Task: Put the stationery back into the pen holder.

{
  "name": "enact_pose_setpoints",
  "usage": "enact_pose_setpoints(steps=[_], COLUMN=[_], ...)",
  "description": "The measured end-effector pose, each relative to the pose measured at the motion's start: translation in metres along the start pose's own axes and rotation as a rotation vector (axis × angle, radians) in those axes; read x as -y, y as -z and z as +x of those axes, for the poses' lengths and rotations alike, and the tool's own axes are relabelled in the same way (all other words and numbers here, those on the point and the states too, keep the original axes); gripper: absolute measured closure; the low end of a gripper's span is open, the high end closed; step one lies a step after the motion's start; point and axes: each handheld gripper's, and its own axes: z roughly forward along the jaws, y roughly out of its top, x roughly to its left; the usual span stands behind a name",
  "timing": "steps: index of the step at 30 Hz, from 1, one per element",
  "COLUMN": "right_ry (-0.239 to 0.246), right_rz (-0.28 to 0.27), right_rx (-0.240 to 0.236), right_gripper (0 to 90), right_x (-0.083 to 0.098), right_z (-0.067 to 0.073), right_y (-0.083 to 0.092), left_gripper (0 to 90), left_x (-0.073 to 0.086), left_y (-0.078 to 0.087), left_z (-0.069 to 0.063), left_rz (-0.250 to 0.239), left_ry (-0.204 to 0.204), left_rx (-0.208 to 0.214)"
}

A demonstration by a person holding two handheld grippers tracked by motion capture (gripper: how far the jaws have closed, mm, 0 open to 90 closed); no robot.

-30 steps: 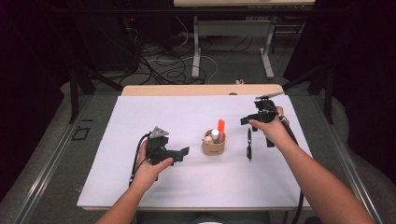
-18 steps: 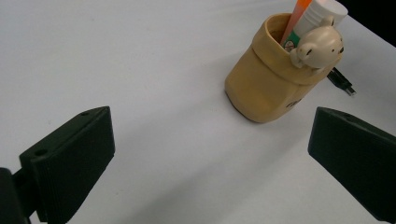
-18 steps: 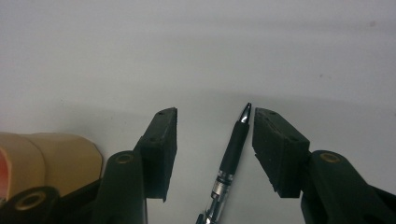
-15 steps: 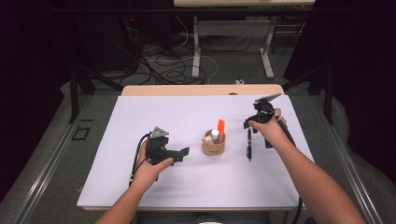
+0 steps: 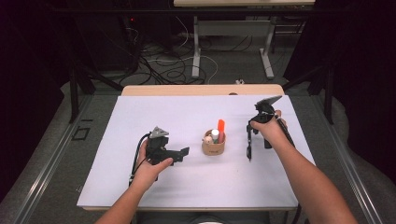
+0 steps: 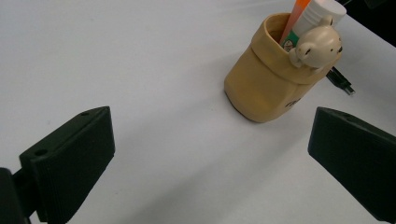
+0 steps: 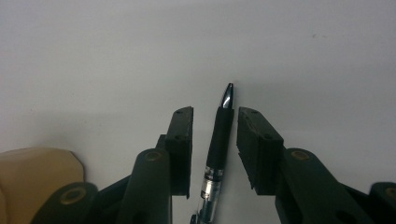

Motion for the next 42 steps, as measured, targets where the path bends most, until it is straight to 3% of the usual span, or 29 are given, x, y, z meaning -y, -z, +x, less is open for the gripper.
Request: enact_pose_setpoints(steps=[2,5,12,14,15,21,28,30,31,42], right_ry=[0.021,-0.019,-0.042,-0.024,-0.024,-0.039,-0.05,-0.057,-0.066,-0.1], right_rz=[0.012,0.023,0.063,0.077,0.061,0.097,0.099,0.137,0.103,0.113], right_rx=[0.004,0.007,0.024,0.033,0.025,0.036,0.03,0.035,0.026,0.019], right_gripper=[69.0,70.7,72.6,73.1,73.1,74.5,76.4,77.3,77.6,80.1], right_x=[0.0,0.0,0.0,0.0,0.001,0.0,0.001,0.0,0.001,0.001], right_z=[-0.001,0.0,0.0,-0.001,-0.002,-0.001,-0.001,-0.001,-0.002,-0.003], right_y=[-0.001,-0.004,-0.008,-0.009,-0.011,-0.014,-0.02,-0.018,-0.02,-0.02], left_gripper=[0.6,0.5,0.5,0.6,0.6,0.5,0.6,0.6,0.5,0.6], left_x=[0.0,0.0,0.0,0.0,0.0,0.0,0.0,0.0,0.0,0.0], left_y=[0.0,0.0,0.0,0.0,0.0,0.0,0.001,0.001,0.001,0.001], left_z=[0.0,0.0,0.001,0.001,0.001,0.001,0.001,0.001,0.001,0.001], left_rz=[0.003,0.001,-0.001,0.0,-0.001,0.002,0.001,0.002,0.001,0.003], left_ry=[-0.001,0.0,-0.002,-0.001,0.0,0.0,-0.004,-0.007,-0.005,-0.001], left_rx=[0.0,0.0,0.0,0.0,0.0,0.001,0.002,0.002,0.002,0.0])
